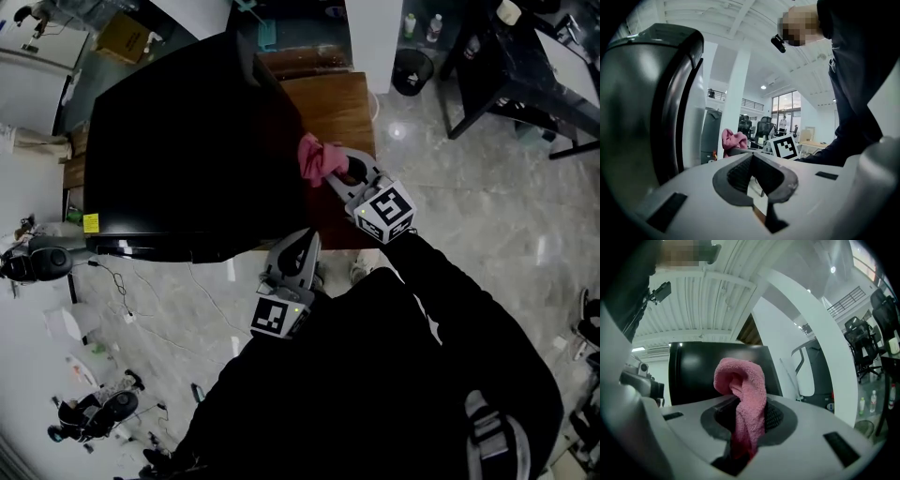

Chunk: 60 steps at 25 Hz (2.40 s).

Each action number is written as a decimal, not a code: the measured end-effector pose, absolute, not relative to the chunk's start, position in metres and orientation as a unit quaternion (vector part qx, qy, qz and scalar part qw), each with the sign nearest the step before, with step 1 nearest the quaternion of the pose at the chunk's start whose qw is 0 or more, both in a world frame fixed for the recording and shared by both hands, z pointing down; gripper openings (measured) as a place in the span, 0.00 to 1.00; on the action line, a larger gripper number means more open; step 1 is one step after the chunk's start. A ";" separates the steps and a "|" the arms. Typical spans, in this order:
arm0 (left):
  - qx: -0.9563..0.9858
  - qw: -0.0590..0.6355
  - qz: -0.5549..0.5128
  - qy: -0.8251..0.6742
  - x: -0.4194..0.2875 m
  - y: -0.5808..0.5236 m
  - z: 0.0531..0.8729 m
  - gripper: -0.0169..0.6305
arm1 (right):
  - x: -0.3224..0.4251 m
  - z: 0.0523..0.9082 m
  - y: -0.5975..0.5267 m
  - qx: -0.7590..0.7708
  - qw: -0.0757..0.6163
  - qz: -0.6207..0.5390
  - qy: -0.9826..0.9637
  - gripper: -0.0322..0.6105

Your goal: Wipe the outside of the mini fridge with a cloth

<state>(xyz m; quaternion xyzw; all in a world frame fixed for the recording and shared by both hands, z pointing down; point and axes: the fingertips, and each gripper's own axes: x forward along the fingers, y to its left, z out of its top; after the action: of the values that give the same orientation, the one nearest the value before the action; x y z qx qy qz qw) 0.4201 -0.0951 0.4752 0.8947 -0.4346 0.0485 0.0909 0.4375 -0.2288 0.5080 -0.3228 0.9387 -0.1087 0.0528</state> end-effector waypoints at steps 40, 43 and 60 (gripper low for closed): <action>0.876 0.150 0.107 -0.446 0.413 -0.110 0.573 0.04 | 0.350 0.695 -0.203 -0.289 -0.025 -0.274 0.917 0.18; 0.880 0.142 0.104 -0.442 0.424 -0.126 0.566 0.04 | 0.354 0.698 -0.228 -0.294 -0.030 -0.269 0.917 0.18; 0.868 0.122 0.101 -0.470 0.443 -0.194 0.552 0.04 | 0.365 0.714 -0.362 -0.321 -0.053 -0.242 0.914 0.17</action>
<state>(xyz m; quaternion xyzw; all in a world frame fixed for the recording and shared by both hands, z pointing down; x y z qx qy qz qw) 0.4430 -0.1940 0.5524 0.8682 -0.4705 0.1007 0.1217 0.3653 -0.3619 0.7145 -0.3206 0.9142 -0.2423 -0.0527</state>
